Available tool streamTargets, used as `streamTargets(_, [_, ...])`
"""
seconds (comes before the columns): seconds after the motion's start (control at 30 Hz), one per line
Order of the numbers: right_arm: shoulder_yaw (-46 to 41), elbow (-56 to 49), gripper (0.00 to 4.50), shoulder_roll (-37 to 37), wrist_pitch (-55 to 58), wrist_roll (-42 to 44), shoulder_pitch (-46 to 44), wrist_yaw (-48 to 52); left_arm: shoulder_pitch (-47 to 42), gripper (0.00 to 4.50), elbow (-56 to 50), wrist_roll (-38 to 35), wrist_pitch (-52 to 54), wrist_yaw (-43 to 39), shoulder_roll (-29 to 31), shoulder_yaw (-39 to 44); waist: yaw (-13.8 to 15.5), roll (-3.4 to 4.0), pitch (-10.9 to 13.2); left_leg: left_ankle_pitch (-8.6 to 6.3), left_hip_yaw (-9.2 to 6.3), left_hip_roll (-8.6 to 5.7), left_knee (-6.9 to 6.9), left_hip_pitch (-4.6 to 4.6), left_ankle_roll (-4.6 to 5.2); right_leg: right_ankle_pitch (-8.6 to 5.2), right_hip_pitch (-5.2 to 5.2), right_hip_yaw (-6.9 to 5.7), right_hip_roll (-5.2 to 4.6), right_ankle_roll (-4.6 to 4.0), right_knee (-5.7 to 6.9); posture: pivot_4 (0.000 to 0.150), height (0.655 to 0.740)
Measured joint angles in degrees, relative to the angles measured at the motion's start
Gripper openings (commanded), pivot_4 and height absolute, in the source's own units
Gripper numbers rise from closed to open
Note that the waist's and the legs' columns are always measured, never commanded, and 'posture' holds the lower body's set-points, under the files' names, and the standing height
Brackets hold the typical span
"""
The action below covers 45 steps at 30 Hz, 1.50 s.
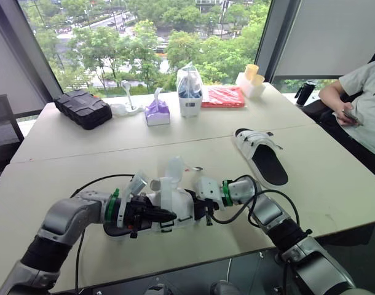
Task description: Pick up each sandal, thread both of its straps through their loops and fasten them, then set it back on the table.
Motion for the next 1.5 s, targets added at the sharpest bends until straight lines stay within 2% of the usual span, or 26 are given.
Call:
streamTargets(0.03, [0.0,0.0,0.00,0.0,0.0,0.0,0.0,0.0,0.0,0.10,0.0,0.2,-0.5,0.1,0.1,0.0,0.0,0.00,0.0,0.00,0.00,0.00,0.00,0.01,0.00,0.00,0.01,0.00,0.00,0.00,-0.02,0.150,0.7400])
streamTargets(0.13, [0.0,0.0,0.00,0.0,0.0,0.0,0.0,-0.1,0.6,0.87,-0.5,0.8,-1.6,0.3,0.3,0.1,0.0,0.01,0.0,0.00,0.00,0.01,0.00,0.01,0.00,0.00,0.03,-0.01,0.00,0.00,-0.07,0.150,0.7400])
streamTargets(0.37, [0.1,0.1,0.00,0.0,0.0,0.0,-0.1,-0.2,2.5,4.13,-3.4,-1.9,0.9,0.6,2.2,2.8,0.0,0.02,0.0,0.00,0.00,0.02,-0.01,0.00,0.00,0.00,0.04,-0.03,0.00,0.01,-0.09,0.150,0.7400])
streamTargets(0.4, [0.1,0.1,0.00,0.0,0.0,0.0,-0.1,-0.2,2.9,4.45,-4.2,-2.7,1.5,0.7,2.9,3.7,0.0,0.01,0.0,0.00,0.00,0.03,-0.01,0.00,0.00,0.00,0.03,-0.03,0.00,0.01,-0.09,0.150,0.7400])
streamTargets(0.67, [0.4,0.1,0.00,0.1,-0.3,0.0,-0.2,-0.3,12.6,4.45,-10.5,-10.6,6.7,1.2,10.0,15.6,-0.1,0.03,0.0,0.00,0.00,0.05,-0.11,0.01,0.00,0.00,-0.02,-0.03,-0.01,-0.01,-0.16,0.150,0.7400])
streamTargets(0.83, [0.4,0.2,0.00,0.0,-0.5,0.0,-0.2,-0.2,20.5,4.45,-15.8,-9.6,3.6,-0.2,13.3,16.9,-0.2,0.04,0.0,-0.01,0.04,0.07,-0.32,0.08,-0.01,0.04,-0.03,-0.03,-0.04,-0.08,-0.43,0.150,0.7400])
streamTargets(1.0, [0.4,0.2,0.00,0.0,-0.5,0.0,-0.2,-0.2,23.5,4.45,-16.3,-4.8,-4.4,0.2,11.0,15.6,-0.1,0.05,0.0,-0.01,0.06,0.12,-0.37,0.06,-0.01,0.03,-0.01,-0.02,-0.04,-0.08,-0.55,0.150,0.7400])
streamTargets(1.2, [0.6,0.2,0.00,0.1,-0.6,0.0,-0.3,-0.2,24.3,4.45,-12.4,2.6,-15.3,1.6,4.0,10.7,0.0,0.07,0.0,-0.01,0.10,0.13,-0.40,0.00,-0.01,0.07,0.00,-0.03,-0.05,-0.15,-0.57,0.150,0.7400])
streamTargets(1.5, [0.6,0.2,0.00,0.0,-0.6,0.0,-0.4,-0.2,24.2,4.45,-11.6,4.9,-19.8,1.7,1.9,8.8,0.0,0.07,0.0,-0.01,0.11,0.13,-0.40,0.02,-0.01,0.07,0.02,-0.05,-0.05,-0.14,-0.57,0.150,0.7400])
